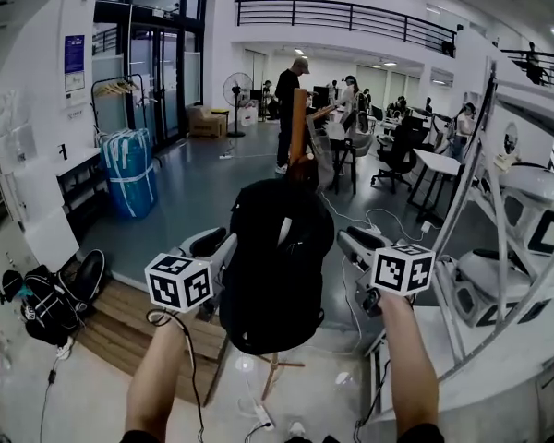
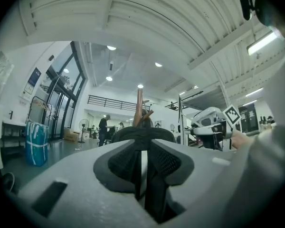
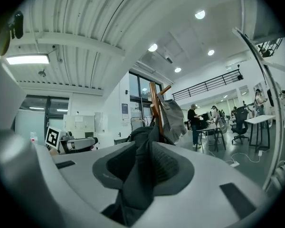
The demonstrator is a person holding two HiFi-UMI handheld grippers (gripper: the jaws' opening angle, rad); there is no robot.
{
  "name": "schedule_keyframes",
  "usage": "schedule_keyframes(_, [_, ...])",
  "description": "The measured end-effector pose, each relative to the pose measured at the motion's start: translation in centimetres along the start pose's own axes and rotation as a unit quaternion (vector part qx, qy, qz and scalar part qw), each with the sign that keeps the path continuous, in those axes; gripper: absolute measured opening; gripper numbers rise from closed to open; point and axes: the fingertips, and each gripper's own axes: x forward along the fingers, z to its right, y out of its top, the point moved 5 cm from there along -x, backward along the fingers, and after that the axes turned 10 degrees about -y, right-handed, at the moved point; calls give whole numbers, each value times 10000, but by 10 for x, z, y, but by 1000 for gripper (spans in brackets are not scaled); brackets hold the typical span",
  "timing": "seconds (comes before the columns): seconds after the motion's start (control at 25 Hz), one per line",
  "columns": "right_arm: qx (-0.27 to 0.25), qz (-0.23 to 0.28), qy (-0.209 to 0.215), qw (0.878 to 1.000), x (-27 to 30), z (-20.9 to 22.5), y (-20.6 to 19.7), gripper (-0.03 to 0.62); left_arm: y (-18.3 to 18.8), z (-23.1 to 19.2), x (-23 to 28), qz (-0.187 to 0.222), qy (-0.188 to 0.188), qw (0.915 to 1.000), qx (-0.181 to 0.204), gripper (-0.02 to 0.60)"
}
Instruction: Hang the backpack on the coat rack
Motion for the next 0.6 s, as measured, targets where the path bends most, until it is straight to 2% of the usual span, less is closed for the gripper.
schedule_keyframes(0.36, [93,30,-538,9985,-37,-44,-29,43,-16,10,-51,13,-73,9998,-184,29])
schedule_keyframes(0.6, [73,85,-927,9956,-63,-74,-55,26,-31,26,-84,117,-78,9998,-135,20])
